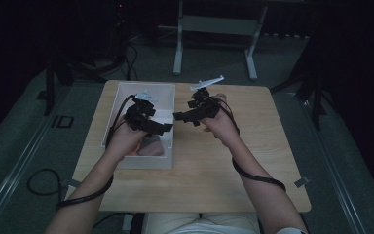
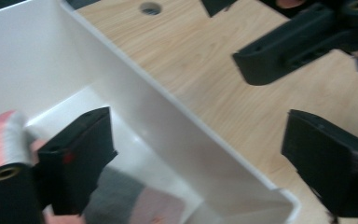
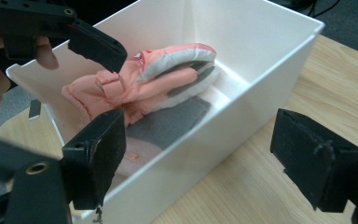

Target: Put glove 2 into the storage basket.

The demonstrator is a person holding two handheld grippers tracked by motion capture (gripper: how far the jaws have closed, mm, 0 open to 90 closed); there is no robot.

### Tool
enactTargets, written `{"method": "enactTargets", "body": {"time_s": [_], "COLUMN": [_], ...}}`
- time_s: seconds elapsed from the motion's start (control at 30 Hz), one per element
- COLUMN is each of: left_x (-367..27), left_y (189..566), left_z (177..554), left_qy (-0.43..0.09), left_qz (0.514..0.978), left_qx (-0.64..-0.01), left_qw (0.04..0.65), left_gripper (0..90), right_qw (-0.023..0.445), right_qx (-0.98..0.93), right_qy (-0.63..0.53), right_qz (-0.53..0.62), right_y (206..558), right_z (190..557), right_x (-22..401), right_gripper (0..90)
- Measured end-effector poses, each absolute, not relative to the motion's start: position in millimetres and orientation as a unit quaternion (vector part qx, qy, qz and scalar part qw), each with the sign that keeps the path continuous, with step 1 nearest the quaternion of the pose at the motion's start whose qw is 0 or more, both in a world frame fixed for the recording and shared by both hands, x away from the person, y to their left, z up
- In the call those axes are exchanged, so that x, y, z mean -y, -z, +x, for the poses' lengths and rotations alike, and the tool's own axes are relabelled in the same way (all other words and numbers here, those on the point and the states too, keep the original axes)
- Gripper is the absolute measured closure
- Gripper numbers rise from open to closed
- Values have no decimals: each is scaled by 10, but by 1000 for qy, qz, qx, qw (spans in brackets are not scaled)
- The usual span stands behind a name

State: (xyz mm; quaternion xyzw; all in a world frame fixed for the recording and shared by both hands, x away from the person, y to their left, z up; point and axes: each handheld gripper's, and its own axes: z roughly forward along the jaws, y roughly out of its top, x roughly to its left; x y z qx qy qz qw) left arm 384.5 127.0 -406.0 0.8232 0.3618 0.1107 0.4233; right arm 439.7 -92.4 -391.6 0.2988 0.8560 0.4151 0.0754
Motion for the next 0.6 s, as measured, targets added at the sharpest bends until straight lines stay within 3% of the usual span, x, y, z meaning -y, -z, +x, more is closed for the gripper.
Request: {"method": "enactTargets", "body": {"time_s": [0.17,0.6], "left_x": [-1045,-539], "left_y": [4058,4088], "left_z": [3729,3468], "left_qy": [-98,-81], "left_qz": [825,840], "left_qx": [-334,-264], "left_qw": [445,467], "left_gripper": [30,31], "right_qw": [93,103], "right_qx": [-859,-858], "right_qy": [-410,-407], "right_qz": [293,296], "right_y": [3916,4060], "right_z": [4334,4214], "right_x": [1155,1569], "right_gripper": [177,177]}}
